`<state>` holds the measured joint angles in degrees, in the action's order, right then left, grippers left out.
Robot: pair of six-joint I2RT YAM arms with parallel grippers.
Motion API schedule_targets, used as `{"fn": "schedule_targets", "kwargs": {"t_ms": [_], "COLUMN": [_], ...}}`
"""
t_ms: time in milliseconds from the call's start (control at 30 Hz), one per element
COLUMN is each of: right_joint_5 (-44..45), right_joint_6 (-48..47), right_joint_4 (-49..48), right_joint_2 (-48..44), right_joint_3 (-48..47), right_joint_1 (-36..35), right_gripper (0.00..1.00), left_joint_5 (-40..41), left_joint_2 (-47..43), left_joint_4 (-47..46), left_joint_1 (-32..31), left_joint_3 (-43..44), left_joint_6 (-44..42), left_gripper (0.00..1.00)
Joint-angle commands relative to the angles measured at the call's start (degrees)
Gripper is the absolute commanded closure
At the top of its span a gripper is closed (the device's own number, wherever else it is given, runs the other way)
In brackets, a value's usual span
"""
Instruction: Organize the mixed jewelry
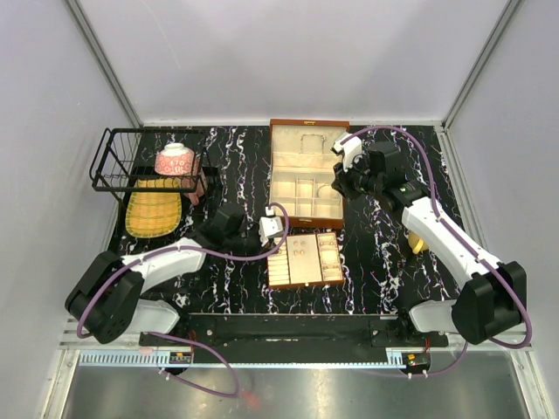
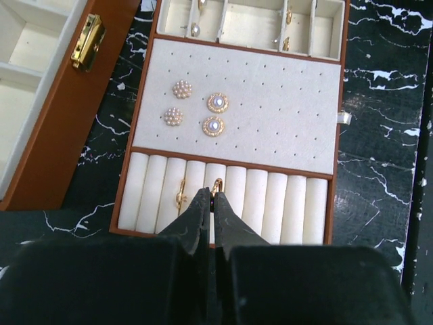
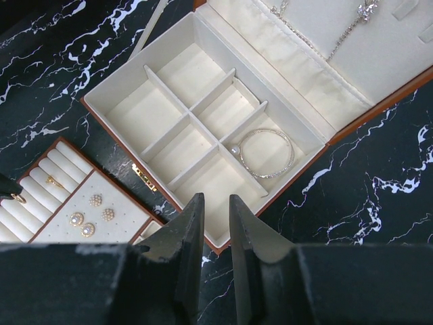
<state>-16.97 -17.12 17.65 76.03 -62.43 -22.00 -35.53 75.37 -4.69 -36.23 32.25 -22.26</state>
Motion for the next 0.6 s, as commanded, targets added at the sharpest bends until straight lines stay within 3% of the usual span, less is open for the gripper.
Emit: {"fn": "schedule_targets", "kwargs": {"t_ms": [0,567], "right_joint_5": [0.7,0.5], "right_joint_6": [0.3,0.2], "right_joint_4": [-2.8,-3.2], "right_joint_2": [-0.4,-0.5], "right_joint_3": [0.2,1.3], "right_joint_1": [0.5,0.6], "right_gripper": [0.73,0.73], "left_joint_5": [-0.2,2.3], "left_joint_2": [0.1,2.1], "left_joint_4": [-7.8,-8.2], "left_joint_1": [-1.5,-3.4], "left_joint_3": [-1.0,-1.9], "left_joint_6": [1.3,-0.2], "left_gripper": [1.00,1.00]}}
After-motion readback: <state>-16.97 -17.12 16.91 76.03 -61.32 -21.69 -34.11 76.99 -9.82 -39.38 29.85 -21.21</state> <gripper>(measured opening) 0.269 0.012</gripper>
